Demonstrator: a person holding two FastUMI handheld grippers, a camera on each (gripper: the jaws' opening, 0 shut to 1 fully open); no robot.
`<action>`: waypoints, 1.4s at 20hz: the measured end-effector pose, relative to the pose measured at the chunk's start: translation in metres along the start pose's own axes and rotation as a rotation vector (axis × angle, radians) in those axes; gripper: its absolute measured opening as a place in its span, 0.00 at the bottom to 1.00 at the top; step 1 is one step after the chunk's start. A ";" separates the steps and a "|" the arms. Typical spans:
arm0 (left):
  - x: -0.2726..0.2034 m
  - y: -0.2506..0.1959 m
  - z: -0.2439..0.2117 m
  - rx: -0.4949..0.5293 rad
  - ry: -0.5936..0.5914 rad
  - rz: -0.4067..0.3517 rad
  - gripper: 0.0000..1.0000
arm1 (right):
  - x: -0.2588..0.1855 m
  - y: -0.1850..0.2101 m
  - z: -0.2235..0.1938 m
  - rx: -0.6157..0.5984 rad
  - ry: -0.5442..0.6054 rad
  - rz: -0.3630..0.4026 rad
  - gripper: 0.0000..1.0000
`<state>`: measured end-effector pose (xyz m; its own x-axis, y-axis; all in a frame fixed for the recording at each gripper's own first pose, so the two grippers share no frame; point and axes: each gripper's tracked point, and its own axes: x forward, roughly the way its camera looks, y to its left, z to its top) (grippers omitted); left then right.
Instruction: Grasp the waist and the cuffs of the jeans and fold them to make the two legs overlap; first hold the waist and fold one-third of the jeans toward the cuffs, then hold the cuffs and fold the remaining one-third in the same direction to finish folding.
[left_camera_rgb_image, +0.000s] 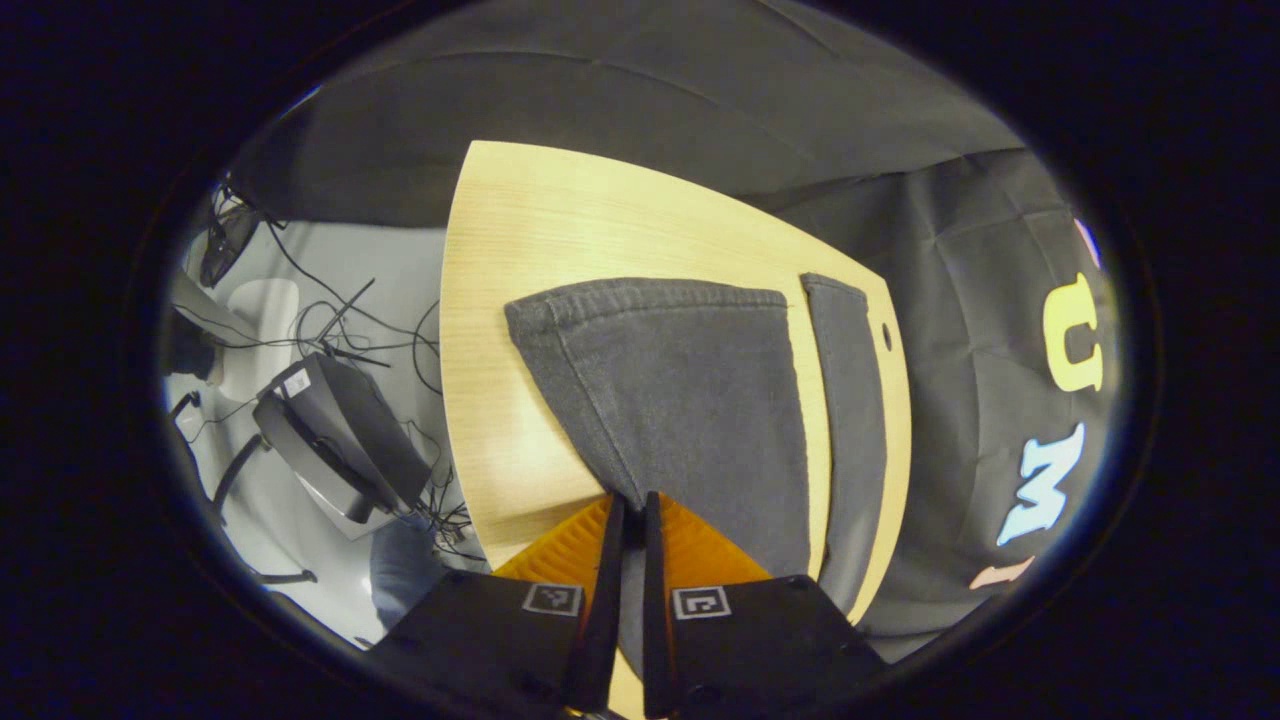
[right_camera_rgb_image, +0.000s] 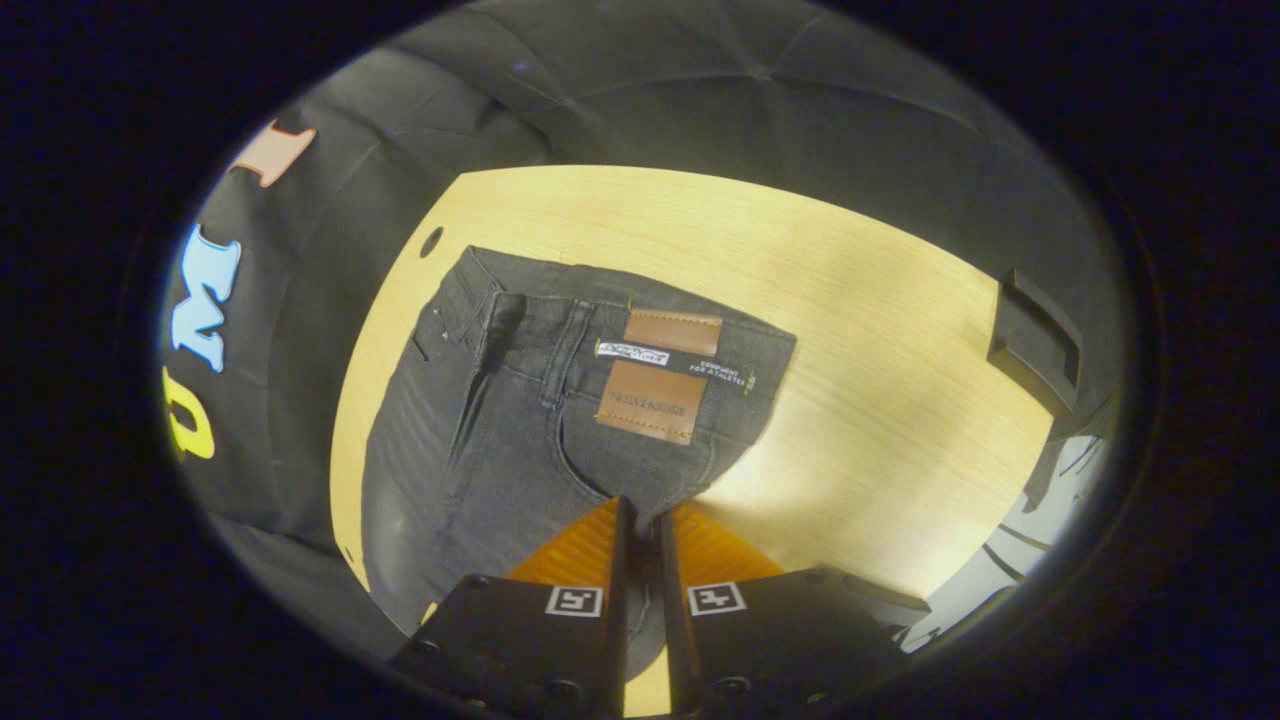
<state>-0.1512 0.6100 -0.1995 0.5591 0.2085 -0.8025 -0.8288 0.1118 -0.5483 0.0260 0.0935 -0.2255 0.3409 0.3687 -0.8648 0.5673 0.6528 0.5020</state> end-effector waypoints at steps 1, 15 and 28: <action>0.001 0.002 0.003 -0.011 -0.001 0.004 0.20 | 0.001 0.000 -0.001 0.021 0.002 0.023 0.10; -0.056 -0.062 0.014 -0.097 0.108 -0.147 0.11 | -0.068 0.041 0.021 0.035 0.172 0.321 0.02; -0.090 -0.282 0.045 0.166 0.196 -0.160 0.11 | -0.140 0.168 0.091 -0.037 0.336 0.577 0.02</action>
<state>0.0316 0.6038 0.0381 0.6637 -0.0145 -0.7478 -0.7133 0.2886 -0.6387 0.1416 0.0913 -0.0194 0.3268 0.8478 -0.4176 0.3356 0.3090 0.8899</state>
